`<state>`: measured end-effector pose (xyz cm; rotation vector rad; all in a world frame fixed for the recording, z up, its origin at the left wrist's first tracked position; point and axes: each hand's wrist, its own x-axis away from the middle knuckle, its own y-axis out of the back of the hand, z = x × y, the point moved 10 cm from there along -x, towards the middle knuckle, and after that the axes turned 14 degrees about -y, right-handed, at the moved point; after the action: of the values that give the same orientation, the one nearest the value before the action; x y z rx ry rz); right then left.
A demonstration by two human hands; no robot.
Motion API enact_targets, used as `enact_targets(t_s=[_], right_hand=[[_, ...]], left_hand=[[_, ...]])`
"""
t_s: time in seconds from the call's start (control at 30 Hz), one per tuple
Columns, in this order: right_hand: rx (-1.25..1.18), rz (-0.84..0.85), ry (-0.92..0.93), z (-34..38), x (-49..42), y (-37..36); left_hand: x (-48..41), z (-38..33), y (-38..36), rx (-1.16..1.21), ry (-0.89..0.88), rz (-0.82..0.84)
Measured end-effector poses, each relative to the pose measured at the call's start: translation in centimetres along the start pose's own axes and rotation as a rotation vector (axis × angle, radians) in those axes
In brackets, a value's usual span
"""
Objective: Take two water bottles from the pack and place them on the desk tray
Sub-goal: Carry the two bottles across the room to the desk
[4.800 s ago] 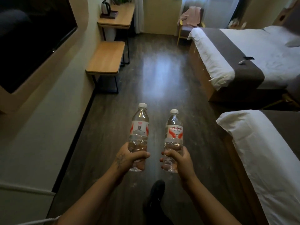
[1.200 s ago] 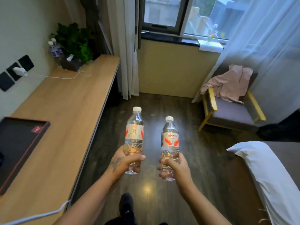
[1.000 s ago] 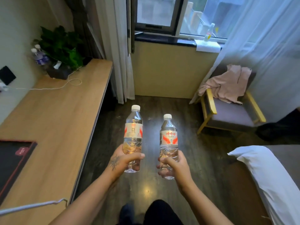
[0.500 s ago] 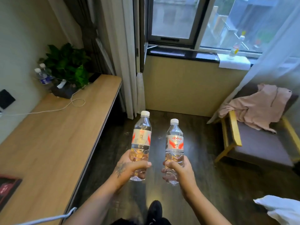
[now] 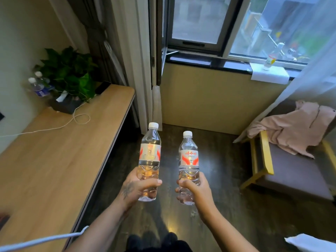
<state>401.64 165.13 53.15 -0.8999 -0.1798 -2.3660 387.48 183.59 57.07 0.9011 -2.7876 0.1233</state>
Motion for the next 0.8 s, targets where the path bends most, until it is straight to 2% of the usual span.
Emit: enact_targets(t_s=[0.13, 0.27, 0.63, 0.8], right_hand=[[0.109, 0.044, -0.01, 1.0, -1.0, -3.1], [0.204, 0.163, -0.006, 1.9, -1.7, -8.0], [0.539, 0.593, -0.053, -1.6, 0.7, -26.5], [0.681, 0.766, -0.096, -5.7, 4.2, -33.3]], left_hand=[[0.4, 0.4, 2.4, 0.051, 0.002, -0.079], [2.4, 1.0, 6.5, 0.111, 0.027, -0.209], [17.4, 4.5, 19.1, 0.212, 0.014, -0.846], [24.8, 6.0, 21.9, 0.244, 0.021, -1.057]])
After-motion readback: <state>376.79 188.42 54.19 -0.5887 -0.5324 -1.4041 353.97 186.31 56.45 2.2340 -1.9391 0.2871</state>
